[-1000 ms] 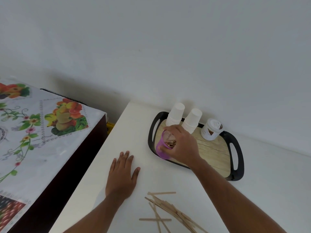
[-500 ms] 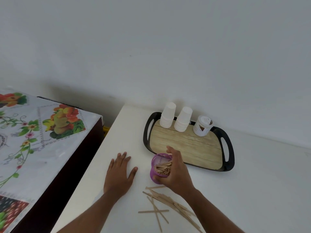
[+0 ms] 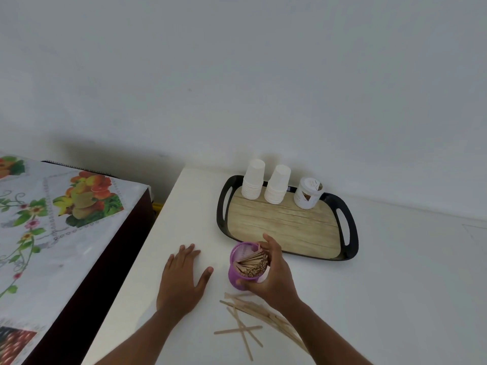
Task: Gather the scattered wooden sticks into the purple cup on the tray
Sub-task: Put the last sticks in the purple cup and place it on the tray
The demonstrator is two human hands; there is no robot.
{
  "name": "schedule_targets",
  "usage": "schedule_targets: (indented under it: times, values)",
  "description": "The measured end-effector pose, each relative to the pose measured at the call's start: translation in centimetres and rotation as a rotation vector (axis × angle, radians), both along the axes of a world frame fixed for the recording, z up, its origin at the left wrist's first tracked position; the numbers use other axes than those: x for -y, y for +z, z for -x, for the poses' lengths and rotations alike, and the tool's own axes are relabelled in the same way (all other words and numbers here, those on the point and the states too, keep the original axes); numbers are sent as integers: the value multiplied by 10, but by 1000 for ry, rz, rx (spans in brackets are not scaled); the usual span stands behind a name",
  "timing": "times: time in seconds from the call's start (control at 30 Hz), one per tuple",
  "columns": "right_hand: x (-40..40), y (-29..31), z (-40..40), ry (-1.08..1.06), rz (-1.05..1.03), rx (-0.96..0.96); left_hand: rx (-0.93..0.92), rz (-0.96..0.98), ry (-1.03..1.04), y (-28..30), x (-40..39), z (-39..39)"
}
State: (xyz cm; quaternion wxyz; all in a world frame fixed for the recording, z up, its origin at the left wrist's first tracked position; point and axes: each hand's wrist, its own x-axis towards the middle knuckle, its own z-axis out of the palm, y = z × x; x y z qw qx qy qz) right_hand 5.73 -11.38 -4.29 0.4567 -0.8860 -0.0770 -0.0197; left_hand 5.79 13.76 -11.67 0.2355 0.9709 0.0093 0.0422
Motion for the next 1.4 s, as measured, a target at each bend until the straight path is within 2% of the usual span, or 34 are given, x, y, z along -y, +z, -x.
schedule_targets:
  times: [0.13,0.27,0.43,0.6,0.77,0.87,0.93,1.0,1.13,1.2,1.3,1.4]
  values:
    - [3,1,4,51,25,-26,53,49,-19,-1,0,1]
    - [6,5,3,124,153,47,146,198,-192,8,9,9]
    - [7,8,2,74,86,83,15,377,-394,34,47,18]
    - [12,1,5,44,44,112,-102,711,-351,47,74,7]
    - [19,-2,17,18,25,170,-70,773,-266,45,80,4]
    - [22,-5,23,-24,24,165,-71,777,-239,47,82,4]
    - [21,-7,27,49,125,175,-89,783,-229,47,82,5]
    - [20,-9,31,75,140,209,-107,784,-226,48,82,5]
    - [23,-8,32,-146,-67,203,-154,739,-200,52,77,8]
    - [28,-19,34,-253,-66,125,-171,629,-155,40,66,13]
    - [42,-46,50,-339,162,22,-113,397,-147,15,44,31]
    - [56,-71,74,-169,490,-67,-15,98,-313,-1,26,52]
